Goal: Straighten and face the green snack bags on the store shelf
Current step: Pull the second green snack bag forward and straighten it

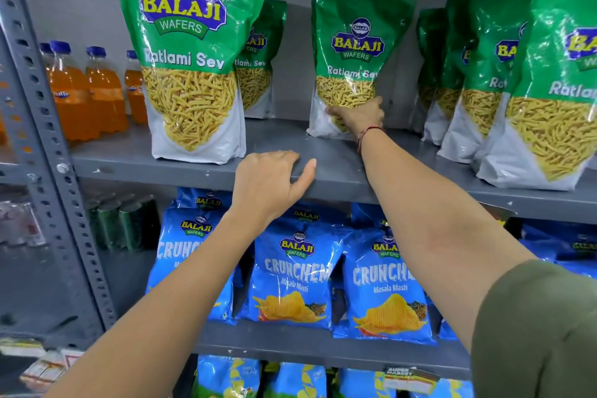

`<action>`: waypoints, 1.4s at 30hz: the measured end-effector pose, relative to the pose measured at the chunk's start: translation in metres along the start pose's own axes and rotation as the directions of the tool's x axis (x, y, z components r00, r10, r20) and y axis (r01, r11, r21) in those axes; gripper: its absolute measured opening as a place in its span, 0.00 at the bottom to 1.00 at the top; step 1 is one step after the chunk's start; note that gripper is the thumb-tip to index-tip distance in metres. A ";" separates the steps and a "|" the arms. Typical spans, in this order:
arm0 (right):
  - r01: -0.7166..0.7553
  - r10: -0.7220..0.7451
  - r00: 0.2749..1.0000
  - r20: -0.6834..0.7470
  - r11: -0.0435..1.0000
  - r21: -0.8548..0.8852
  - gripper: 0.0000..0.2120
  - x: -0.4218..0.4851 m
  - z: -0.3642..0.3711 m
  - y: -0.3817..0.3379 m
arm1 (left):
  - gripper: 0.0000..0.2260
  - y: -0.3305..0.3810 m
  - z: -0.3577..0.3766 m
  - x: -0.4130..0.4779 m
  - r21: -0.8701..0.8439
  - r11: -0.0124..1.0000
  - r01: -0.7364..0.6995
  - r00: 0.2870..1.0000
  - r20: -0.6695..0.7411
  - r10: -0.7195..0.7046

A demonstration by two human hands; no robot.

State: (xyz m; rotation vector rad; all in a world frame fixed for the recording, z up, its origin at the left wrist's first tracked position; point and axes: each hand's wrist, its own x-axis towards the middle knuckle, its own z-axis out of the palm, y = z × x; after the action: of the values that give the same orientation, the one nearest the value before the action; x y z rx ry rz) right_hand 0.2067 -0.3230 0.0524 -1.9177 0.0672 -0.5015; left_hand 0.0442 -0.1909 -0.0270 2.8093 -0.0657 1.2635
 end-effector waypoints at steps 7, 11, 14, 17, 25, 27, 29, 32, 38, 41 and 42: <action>0.034 -0.034 0.999 0.019 0.999 -0.013 0.50 -0.031 -0.022 -0.002 | 0.33 -0.001 -0.006 -0.005 -0.012 0.998 -0.060 0.998 -0.007 0.060; 0.058 -0.057 0.998 0.012 0.998 -0.011 0.47 -0.056 -0.037 -0.001 | 0.37 0.000 -0.008 -0.006 0.007 0.996 -0.089 0.996 0.004 0.089; 0.090 -0.089 0.996 0.013 0.996 -0.015 0.47 -0.074 -0.049 0.000 | 0.35 0.000 -0.010 -0.006 -0.002 0.994 -0.110 0.994 -0.002 0.110; 0.131 -0.131 0.991 0.021 0.991 -0.011 0.48 -0.090 -0.060 0.003 | 0.33 0.000 -0.011 -0.006 0.004 0.993 -0.118 0.993 -0.029 0.118; 0.180 -0.181 0.982 0.057 0.983 0.017 0.48 -0.125 -0.085 0.005 | 0.34 -0.001 -0.013 -0.006 0.009 0.992 -0.127 0.992 -0.003 0.127; 0.192 -0.192 0.979 0.062 0.981 0.016 0.48 -0.131 -0.089 0.007 | 0.35 -0.001 -0.013 -0.006 0.019 0.993 -0.118 0.993 0.001 0.118; 0.200 -0.201 0.977 0.067 0.980 0.020 0.48 -0.137 -0.093 0.007 | 0.35 -0.001 -0.014 -0.006 0.034 0.994 -0.106 0.994 0.017 0.106; 0.192 -0.195 0.977 0.087 0.981 0.037 0.49 -0.143 -0.100 0.007 | 0.35 -0.002 -0.014 -0.005 0.021 0.995 -0.100 0.994 0.041 0.099; 0.238 -0.250 0.960 0.125 0.966 0.106 0.52 -0.152 -0.111 0.012 | 0.34 -0.003 -0.014 -0.004 0.007 0.996 -0.090 0.995 0.053 0.090; 0.383 -0.384 0.923 -0.016 0.918 0.101 0.55 -0.162 -0.109 0.014 | 0.34 -0.003 -0.014 -0.004 0.012 0.997 -0.082 0.995 0.065 0.081; 0.448 -0.442 0.893 -0.081 0.890 0.086 0.55 -0.167 -0.108 0.013 | 0.35 -0.002 -0.014 -0.004 0.012 0.997 -0.081 0.994 0.070 0.080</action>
State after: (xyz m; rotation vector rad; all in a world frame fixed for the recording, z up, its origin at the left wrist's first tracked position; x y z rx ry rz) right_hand 0.0175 -0.3762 0.0220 -1.8154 -0.3647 -0.8532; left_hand 0.0306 -0.1874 -0.0209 2.8908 -0.1758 1.1859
